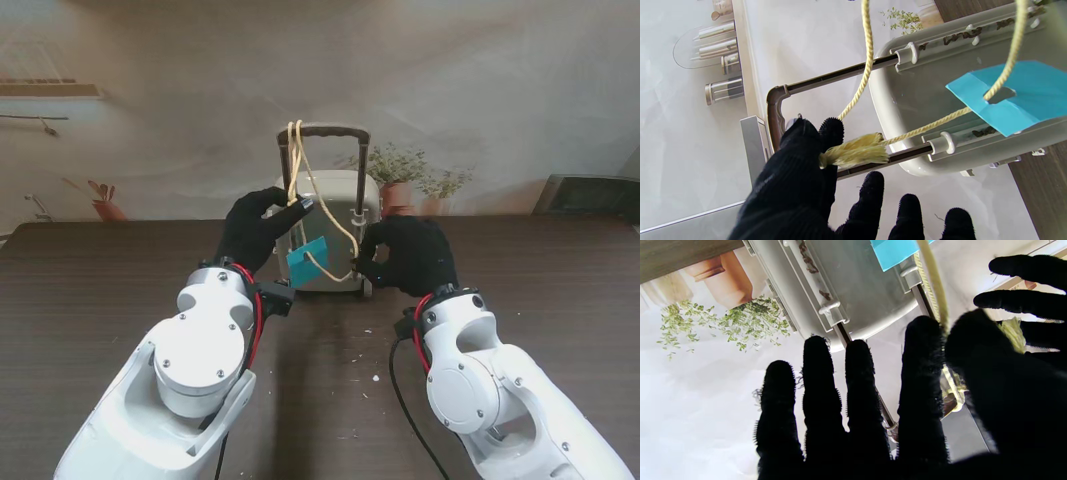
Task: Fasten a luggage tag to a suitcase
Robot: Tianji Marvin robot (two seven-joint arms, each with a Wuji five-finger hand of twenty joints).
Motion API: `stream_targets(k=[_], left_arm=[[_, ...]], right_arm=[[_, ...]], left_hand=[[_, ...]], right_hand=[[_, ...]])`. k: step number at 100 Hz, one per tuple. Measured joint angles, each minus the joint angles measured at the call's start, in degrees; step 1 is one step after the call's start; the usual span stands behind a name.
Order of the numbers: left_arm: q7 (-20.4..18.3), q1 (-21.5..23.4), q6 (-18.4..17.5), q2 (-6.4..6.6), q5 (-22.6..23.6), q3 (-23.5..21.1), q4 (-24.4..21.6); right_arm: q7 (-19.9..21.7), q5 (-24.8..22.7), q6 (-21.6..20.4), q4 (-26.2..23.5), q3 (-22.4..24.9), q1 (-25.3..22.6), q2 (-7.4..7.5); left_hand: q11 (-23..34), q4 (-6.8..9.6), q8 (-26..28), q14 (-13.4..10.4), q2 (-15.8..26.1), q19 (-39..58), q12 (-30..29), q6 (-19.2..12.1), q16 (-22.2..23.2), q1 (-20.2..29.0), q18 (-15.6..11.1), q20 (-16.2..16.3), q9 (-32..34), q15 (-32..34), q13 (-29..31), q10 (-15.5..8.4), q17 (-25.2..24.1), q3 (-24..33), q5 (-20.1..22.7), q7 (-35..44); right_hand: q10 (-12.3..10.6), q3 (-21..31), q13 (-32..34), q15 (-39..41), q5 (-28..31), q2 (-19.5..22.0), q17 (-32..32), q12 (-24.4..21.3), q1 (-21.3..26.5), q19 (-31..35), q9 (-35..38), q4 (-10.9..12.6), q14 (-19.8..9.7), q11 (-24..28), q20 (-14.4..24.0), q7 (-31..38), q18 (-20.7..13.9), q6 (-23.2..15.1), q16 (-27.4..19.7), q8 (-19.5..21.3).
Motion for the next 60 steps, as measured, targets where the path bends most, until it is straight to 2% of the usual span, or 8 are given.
stream_targets(k=[4,8,12,14,24,32,40,60], left_arm=[[-0.1,-0.1,0.0,0.02,-0.1,0.1,0.1],[-0.1,-0.3,-0.1,0.03,-0.1,0.2,0.2],[-0.2,-0.4,-0.1,0.04,-0.1,0.2,0.2],[-0.2,-0.5,-0.1,0.04,-0.1,0.3,0.3],[-0.3,-0.9,-0.2,0.05,-0.2,0.5,0.4],[-0.5,-1.2,-0.2,0.06,-0.2,0.8,0.6],[-0.5,-1.4,-0.3,0.06,-0.4,0.9,0.6],[-1.0,-1.6,-0.6,0.1,-0.5,1.3,0.6]], right_arm=[[0.4,0.0,-0.1,0.0,0.1,0.0,-0.01],[1.1,0.0,-0.1,0.0,0.3,0.0,-0.01],[1.9,0.0,-0.1,-0.1,0.5,0.0,0.03],[2.3,0.0,-0.1,-0.2,0.6,0.0,0.05],[2.2,0.0,-0.2,-0.2,0.8,-0.1,0.1],[1.9,-0.1,-0.5,-0.1,0.9,-0.2,0.12],[2.1,0.1,-0.4,-0.1,1.0,-0.2,0.14],[1.0,1.1,0.4,0.6,1.1,-0.2,-0.02]], left_hand=[[0.0,0.0,0.0,0.0,0.0,0.1,0.1,0.0,0.5,0.0,0.0,0.5,0.0,0.1,0.0,0.0,0.0,0.0,0.0,0.0],[0.0,0.0,0.0,0.0,0.0,0.1,0.1,0.0,0.6,0.0,0.0,0.7,0.0,0.1,0.0,0.0,0.0,0.0,0.0,0.0],[0.2,0.0,0.0,0.0,0.0,0.1,0.1,0.0,0.6,0.0,0.0,1.0,0.0,0.1,0.0,0.0,0.0,0.0,0.0,0.0],[0.3,0.0,0.0,0.0,0.0,0.1,0.2,0.0,0.6,0.0,0.0,1.1,0.0,0.1,0.0,0.0,0.0,0.0,0.0,0.0],[0.6,0.0,0.0,0.0,0.0,0.1,0.5,0.0,0.6,0.0,0.0,1.3,0.1,0.1,0.0,0.0,0.0,0.0,0.0,0.0],[1.0,0.0,0.0,0.1,0.0,0.1,0.5,0.0,0.7,0.0,0.0,1.3,0.5,0.1,0.0,0.0,0.0,0.0,0.0,0.0],[1.0,0.0,0.0,0.1,0.0,0.1,0.5,0.0,0.7,0.0,0.0,1.5,0.5,0.1,0.0,0.0,0.0,-0.6,0.0,0.0],[0.9,0.0,0.0,0.6,0.0,0.1,0.5,0.0,1.3,0.0,0.0,2.6,1.1,0.8,0.0,0.0,-0.1,-0.6,0.0,0.0]], right_hand=[[0.0,-1.2,0.0,0.0,0.0,0.7,0.0,0.0,-3.7,0.1,0.4,0.0,0.0,-0.4,-0.4,-4.6,0.0,1.7,0.0,3.8],[0.0,-1.3,0.0,0.0,0.0,2.0,-0.1,0.0,-6.9,0.3,0.4,3.0,0.0,-0.5,-0.5,-11.0,0.1,3.4,0.0,8.8],[0.0,-1.7,0.0,0.0,0.0,3.8,-0.4,0.0,-9.0,0.4,0.4,4.7,0.1,-1.5,-0.7,-17.2,0.3,5.0,0.0,10.3],[0.0,-3.6,0.0,0.0,-0.2,4.5,-0.5,0.0,-9.5,0.5,0.4,4.9,0.1,-1.8,-0.7,-19.2,0.4,5.2,0.0,10.3],[0.5,-5.4,0.0,0.0,-2.2,7.5,-1.1,0.0,-10.4,0.5,0.4,5.2,0.7,-3.4,-0.7,-27.4,0.6,6.3,0.0,8.6],[0.8,-5.4,0.0,0.0,-2.5,9.6,-1.2,-0.1,-10.3,0.5,0.4,6.3,0.7,-3.6,-0.7,-28.8,0.6,6.2,0.0,7.0],[0.8,-5.4,-0.1,-0.1,-6.3,10.3,-2.4,-0.1,-10.3,0.5,0.0,6.9,0.7,-4.3,-0.7,-30.3,0.6,6.4,0.0,5.3],[0.9,-5.5,-4.7,-2.9,-14.6,11.1,-5.8,-1.4,-10.3,-2.2,-6.9,6.9,0.8,-5.3,-1.0,-34.7,0.7,12.8,0.0,2.0]])
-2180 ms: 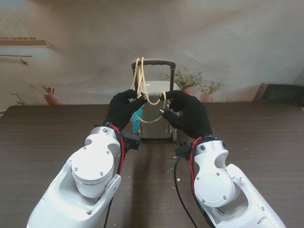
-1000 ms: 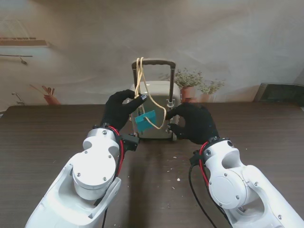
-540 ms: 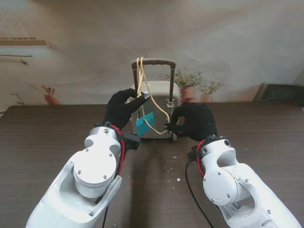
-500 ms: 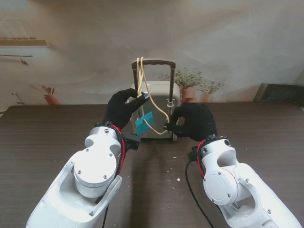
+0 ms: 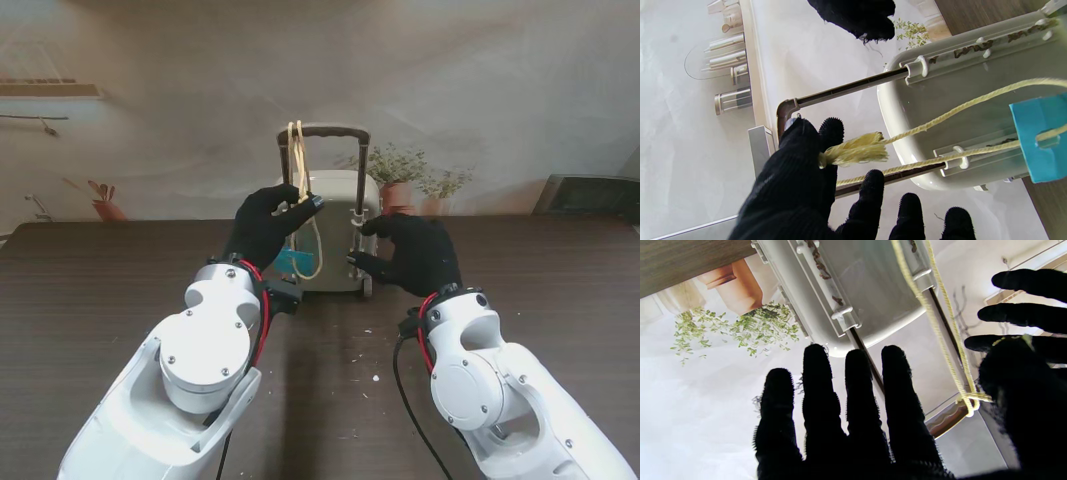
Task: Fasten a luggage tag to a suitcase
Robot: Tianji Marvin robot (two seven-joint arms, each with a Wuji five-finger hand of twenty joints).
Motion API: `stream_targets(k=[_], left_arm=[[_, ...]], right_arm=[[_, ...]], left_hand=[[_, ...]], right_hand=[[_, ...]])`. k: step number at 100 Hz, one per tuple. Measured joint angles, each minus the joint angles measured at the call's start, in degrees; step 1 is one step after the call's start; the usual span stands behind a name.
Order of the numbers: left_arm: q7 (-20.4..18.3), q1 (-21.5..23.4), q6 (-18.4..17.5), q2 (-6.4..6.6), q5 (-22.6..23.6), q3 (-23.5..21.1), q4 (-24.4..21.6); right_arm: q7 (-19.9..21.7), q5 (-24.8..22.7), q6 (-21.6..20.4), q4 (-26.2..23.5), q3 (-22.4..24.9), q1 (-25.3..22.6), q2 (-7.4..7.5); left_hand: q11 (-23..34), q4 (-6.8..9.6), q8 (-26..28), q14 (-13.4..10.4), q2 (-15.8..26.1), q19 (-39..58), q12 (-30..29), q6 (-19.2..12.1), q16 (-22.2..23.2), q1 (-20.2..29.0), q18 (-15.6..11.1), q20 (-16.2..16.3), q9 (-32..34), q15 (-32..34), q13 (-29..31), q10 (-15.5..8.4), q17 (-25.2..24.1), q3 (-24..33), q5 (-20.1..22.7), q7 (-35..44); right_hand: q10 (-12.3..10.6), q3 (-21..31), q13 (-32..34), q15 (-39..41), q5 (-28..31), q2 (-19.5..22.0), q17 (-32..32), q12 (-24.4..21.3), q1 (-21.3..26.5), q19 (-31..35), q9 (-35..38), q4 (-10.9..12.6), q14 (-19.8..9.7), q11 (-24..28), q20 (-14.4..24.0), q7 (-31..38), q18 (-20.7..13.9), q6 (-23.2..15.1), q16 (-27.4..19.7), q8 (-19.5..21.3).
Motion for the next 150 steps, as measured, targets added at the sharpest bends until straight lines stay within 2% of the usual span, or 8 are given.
stream_targets(k=[20,25,43,63,90,113,124,150], left_arm=[[-0.6,-0.1,0.0,0.2,0.1,0.4,-0.5],[-0.7,-0.2,-0.1,0.23,0.2,0.6,-0.6],[-1.1,-0.8,-0.2,0.3,0.5,1.3,-0.9],[-1.5,-1.5,-0.1,0.33,0.7,2.3,-1.1],[-1.4,-1.6,-0.2,0.25,0.7,2.7,-1.2],[-1.5,-1.6,-0.4,0.26,0.6,2.7,-1.2],[-1.4,-1.6,-0.4,0.25,0.6,2.7,-1.2],[-1.3,-1.4,-0.4,0.21,0.4,2.9,-1.4]], right_arm=[[-1.4,0.7,1.1,2.5,0.9,1.8,-0.47],[-1.7,0.7,1.4,3.2,1.2,2.4,-0.55],[-3.6,1.9,1.5,7.4,1.5,5.9,-0.98],[-5.5,5.3,-2.5,14.1,1.0,10.7,-1.49],[-6.1,9.3,-8.5,20.5,-1.5,16.2,-1.83],[-5.9,9.8,-10.1,24.3,-4.5,19.7,-2.11],[-6.1,10.5,-10.5,25.2,-5.3,20.5,-2.36],[-6.6,11.1,-11.5,27.1,-7.1,22.4,-2.75]], left_hand=[[1.0,0.0,0.0,0.1,0.0,0.6,0.4,0.0,1.0,0.0,0.0,1.0,0.7,0.0,0.0,0.0,0.0,0.0,0.0,0.0],[1.0,0.0,0.0,1.0,0.0,0.6,0.7,0.0,2.2,0.0,0.0,1.4,0.7,2.1,0.0,0.0,0.0,0.0,0.0,0.0],[1.1,0.0,0.0,1.8,0.0,0.6,1.0,0.0,4.5,0.0,0.0,2.2,1.4,4.3,0.0,0.0,0.2,0.0,0.0,0.0],[1.3,0.0,0.0,2.3,0.0,0.6,1.0,0.0,5.3,0.0,0.0,2.3,2.0,5.1,0.0,0.0,0.7,0.0,0.0,0.0],[1.8,0.0,0.0,2.3,0.0,0.6,1.1,0.0,5.9,0.0,0.1,2.8,2.1,5.5,0.0,0.0,0.9,0.0,0.0,0.0],[1.8,0.0,0.0,2.3,0.0,0.7,1.1,0.0,6.6,0.0,0.1,2.8,2.1,5.9,0.0,0.0,1.4,0.0,0.0,0.0],[1.8,0.0,0.0,2.3,0.0,0.7,1.1,0.0,6.6,0.0,0.1,2.8,2.1,5.9,0.0,0.0,1.5,0.0,0.0,0.0],[1.8,0.0,0.0,2.4,0.0,0.7,1.6,0.0,7.2,0.0,0.2,2.8,2.3,6.0,0.0,0.0,1.6,0.0,0.0,0.0]], right_hand=[[0.7,-0.2,-7.1,-6.4,-8.2,1.2,-5.4,-4.1,0.0,-7.4,-8.5,0.0,0.0,-3.2,-3.1,-4.1,-1.5,3.9,-3.2,-4.3],[1.2,-1.7,-8.8,-8.1,-10.7,1.8,-6.7,-5.2,0.0,-9.3,-10.9,0.0,0.0,-4.4,-4.0,-5.5,-2.0,5.0,-4.1,-5.4],[1.2,-3.6,-12.7,-13.2,-17.3,3.5,-9.4,-6.3,0.0,-13.4,-16.2,0.0,0.0,-7.6,-5.9,-6.2,-3.1,6.2,-6.3,-7.0],[1.2,-5.2,-14.8,-14.9,-21.4,4.1,-10.5,-6.6,0.0,-15.7,-18.4,0.0,-0.1,-7.7,-6.5,-2.6,-3.7,6.4,-7.0,-7.5],[0.5,-5.2,-14.8,-15.5,-22.1,4.1,-10.6,-6.6,-0.1,-16.4,-19.1,0.0,-0.2,-6.2,-6.5,4.4,-3.8,1.2,-7.0,-7.5],[-0.1,-5.2,-14.8,-15.5,-22.1,4.0,-10.4,-6.6,-0.1,-16.4,-19.1,0.0,-0.8,-6.1,-6.5,7.7,-3.8,-6.1,-7.0,-7.5],[-0.2,-5.0,-14.8,-15.5,-24.2,3.4,-10.4,-6.6,-0.1,-16.7,-19.0,0.0,-0.8,-6.1,-6.5,8.7,-3.8,-9.3,-7.0,-7.5],[-1.0,-4.2,-14.8,-15.5,-25.6,3.0,-10.4,-6.6,-0.1,-17.0,-19.0,0.0,-0.9,-6.1,-6.2,10.2,-3.8,-15.3,-7.0,-7.5]])
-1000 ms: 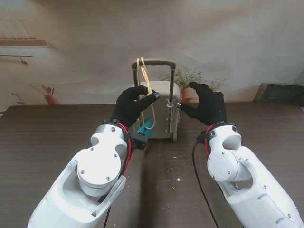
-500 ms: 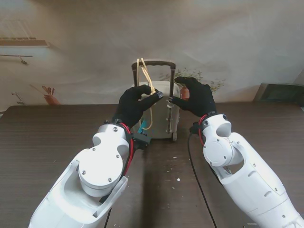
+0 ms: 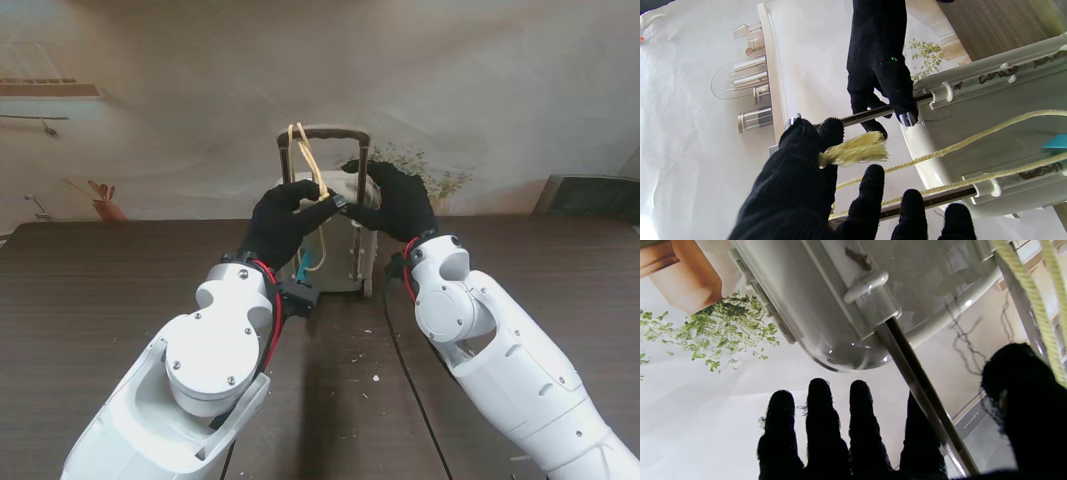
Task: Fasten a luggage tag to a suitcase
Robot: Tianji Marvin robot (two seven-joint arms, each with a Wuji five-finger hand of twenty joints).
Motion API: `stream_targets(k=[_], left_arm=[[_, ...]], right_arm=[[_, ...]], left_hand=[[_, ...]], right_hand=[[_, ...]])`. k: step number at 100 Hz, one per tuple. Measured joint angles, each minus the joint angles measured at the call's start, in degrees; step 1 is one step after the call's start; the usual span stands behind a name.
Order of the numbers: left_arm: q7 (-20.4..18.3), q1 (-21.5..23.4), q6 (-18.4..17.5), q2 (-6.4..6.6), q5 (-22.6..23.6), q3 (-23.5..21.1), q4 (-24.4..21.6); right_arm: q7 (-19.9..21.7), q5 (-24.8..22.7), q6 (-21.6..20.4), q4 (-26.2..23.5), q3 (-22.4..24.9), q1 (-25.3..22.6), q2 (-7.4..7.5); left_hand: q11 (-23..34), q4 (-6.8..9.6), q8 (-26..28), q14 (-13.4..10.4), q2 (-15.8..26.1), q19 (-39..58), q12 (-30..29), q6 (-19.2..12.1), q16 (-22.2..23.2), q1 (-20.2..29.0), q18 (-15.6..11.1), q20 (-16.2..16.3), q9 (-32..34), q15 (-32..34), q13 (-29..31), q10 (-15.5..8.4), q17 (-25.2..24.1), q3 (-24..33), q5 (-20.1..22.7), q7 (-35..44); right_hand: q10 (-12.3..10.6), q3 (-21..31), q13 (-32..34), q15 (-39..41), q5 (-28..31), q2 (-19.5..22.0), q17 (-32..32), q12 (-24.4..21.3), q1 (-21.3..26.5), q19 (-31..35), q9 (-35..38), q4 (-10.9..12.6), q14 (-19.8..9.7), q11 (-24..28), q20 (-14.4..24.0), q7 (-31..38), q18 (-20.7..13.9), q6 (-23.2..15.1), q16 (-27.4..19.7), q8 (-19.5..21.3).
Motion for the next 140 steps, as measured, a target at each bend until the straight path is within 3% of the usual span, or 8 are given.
stream_targets(k=[20,48,67,113,140], left_arm=[[-0.1,0.1,0.0,0.0,-0.3,0.1,-0.2],[0.0,0.1,0.1,-0.06,-0.6,0.3,-0.2],[-0.2,-1.1,-0.1,-0.07,-1.6,1.2,0.2],[-4.1,-3.2,-0.3,-0.07,-4.0,5.2,2.5],[-6.4,-3.1,-0.3,0.29,-4.9,5.9,3.5]], right_arm=[[-1.2,0.9,-1.3,4.3,-2.3,3.1,-0.56],[-3.9,-1.7,-2.4,9.3,-4.9,6.0,-1.05],[-4.8,-2.0,-1.7,9.8,-5.3,6.3,-1.33],[-4.8,-2.0,-1.1,8.9,-4.7,5.3,-1.46],[-4.8,-1.8,-1.2,8.7,-4.6,5.1,-1.45]], left_hand=[[0.0,0.0,0.0,0.0,0.0,0.0,0.0,0.0,0.0,0.0,0.0,0.0,0.0,0.6,0.0,0.0,0.2,0.0,0.0,0.0],[0.0,0.0,0.0,0.0,0.0,0.0,0.0,0.0,0.1,0.0,0.0,0.0,0.1,0.6,0.0,0.0,0.5,0.0,0.0,0.0],[0.3,0.0,0.0,0.8,0.0,0.0,0.0,0.0,2.4,0.0,0.1,0.0,1.5,2.8,0.0,0.0,1.4,0.0,0.0,0.0],[4.8,0.0,1.5,4.3,0.6,2.0,3.0,0.0,4.3,0.0,0.4,2.1,6.5,13.2,0.6,0.0,6.2,-1.1,0.0,0.0],[5.6,0.0,2.2,4.5,0.6,2.2,3.7,0.0,4.3,0.0,0.4,2.8,7.8,16.1,0.6,0.0,7.3,-1.1,0.0,0.0]], right_hand=[[-0.1,0.4,0.0,0.0,0.0,-0.4,0.3,0.0,0.0,0.0,0.0,0.0,-0.1,0.0,0.4,0.8,0.0,-2.5,0.0,0.0],[-1.2,3.2,0.0,1.4,1.8,-0.9,1.6,0.0,0.0,0.7,-0.6,0.0,-0.7,0.3,1.4,3.5,0.0,-6.4,0.0,0.0],[-2.1,3.9,0.8,2.3,5.9,-1.0,2.2,0.0,0.0,1.5,-0.2,0.0,-0.7,0.1,1.4,4.2,0.0,-6.8,0.0,0.0],[-2.5,4.5,0.9,3.1,8.1,-1.1,2.5,0.0,0.0,2.8,1.0,0.0,-0.7,-0.6,1.5,2.5,0.0,-7.4,0.0,-0.1],[-2.5,4.5,1.6,3.7,8.3,-1.1,3.0,0.0,0.0,3.1,1.4,0.0,-0.7,-1.3,1.5,2.5,0.0,-7.4,0.0,-0.1]])
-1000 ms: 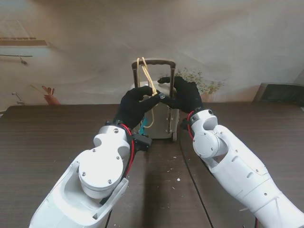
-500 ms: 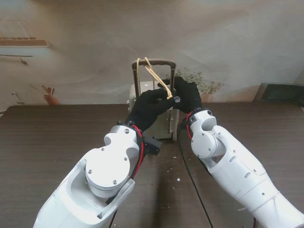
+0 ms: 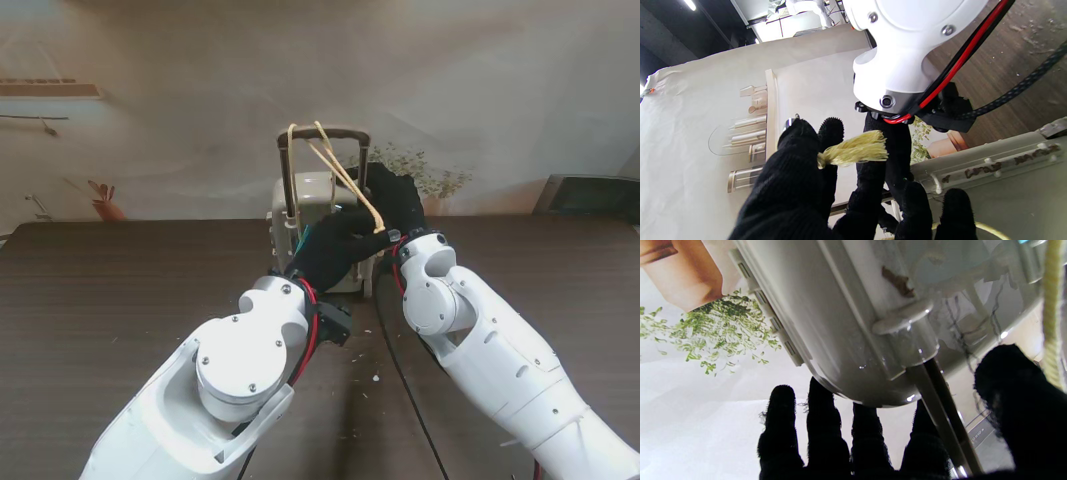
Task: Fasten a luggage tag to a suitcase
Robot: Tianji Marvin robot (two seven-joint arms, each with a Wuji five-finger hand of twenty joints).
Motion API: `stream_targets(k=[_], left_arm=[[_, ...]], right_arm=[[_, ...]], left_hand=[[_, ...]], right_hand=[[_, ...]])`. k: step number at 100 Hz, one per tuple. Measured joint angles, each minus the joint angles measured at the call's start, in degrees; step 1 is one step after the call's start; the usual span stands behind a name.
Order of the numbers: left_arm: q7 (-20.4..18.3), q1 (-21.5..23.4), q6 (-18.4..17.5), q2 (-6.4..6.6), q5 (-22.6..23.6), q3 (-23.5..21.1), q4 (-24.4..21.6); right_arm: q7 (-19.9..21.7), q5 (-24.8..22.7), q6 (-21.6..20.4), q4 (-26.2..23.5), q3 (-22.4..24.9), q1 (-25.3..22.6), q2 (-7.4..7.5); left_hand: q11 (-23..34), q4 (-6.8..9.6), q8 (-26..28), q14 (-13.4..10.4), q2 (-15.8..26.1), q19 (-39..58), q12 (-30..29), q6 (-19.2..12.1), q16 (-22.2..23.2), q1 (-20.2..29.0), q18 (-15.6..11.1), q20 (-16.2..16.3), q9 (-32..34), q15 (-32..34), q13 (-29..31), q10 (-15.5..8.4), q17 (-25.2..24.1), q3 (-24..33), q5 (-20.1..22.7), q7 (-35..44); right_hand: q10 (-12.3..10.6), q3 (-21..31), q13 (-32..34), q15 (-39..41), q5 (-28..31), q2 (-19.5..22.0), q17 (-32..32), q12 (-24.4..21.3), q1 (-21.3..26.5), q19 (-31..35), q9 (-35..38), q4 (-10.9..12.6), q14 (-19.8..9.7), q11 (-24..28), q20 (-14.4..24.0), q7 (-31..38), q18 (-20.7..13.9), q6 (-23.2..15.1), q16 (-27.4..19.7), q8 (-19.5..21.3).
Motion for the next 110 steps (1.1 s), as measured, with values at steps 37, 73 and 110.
stream_targets(k=[37,73,110], left_arm=[[-1.5,5.6,0.3,1.02,0.3,-1.3,-1.0],[-4.6,6.8,1.8,2.35,1.1,-1.8,-0.1],[-6.9,7.4,3.9,3.0,1.8,-2.0,1.9]], right_arm=[[0.3,0.0,0.1,-0.1,0.0,0.2,0.04],[0.5,0.3,0.4,0.1,-0.2,0.6,0.01],[0.8,0.8,1.0,0.1,-0.3,0.8,-0.02]], left_hand=[[0.6,0.0,2.5,0.6,0.0,0.0,0.2,0.0,0.0,0.0,0.0,0.7,0.1,1.7,0.0,0.0,0.2,0.0,0.0,1.1],[1.4,-0.05,6.8,0.9,0.1,0.6,1.3,0.0,0.0,1.3,0.0,1.4,0.5,3.0,0.0,0.0,0.8,-0.8,-0.6,2.7],[1.5,-0.05,7.5,1.0,0.1,0.6,1.5,0.0,0.0,1.3,0.0,2.1,0.8,3.7,0.0,0.0,0.9,-0.8,-0.6,2.7]], right_hand=[[0.0,0.0,0.7,0.0,1.3,0.0,0.1,0.0,0.0,1.0,1.3,0.0,0.0,-0.8,-0.2,-0.9,0.0,-0.1,0.0,-0.1],[0.0,0.0,0.7,0.0,2.8,0.0,0.6,0.0,0.0,1.1,2.6,0.0,0.0,-0.8,-0.5,-1.4,0.0,-0.2,0.0,-0.1],[0.0,0.0,0.8,0.0,2.8,0.0,0.7,0.0,0.0,1.3,2.6,0.0,0.0,-0.8,-1.0,-1.4,0.0,-0.5,0.0,-0.1]])
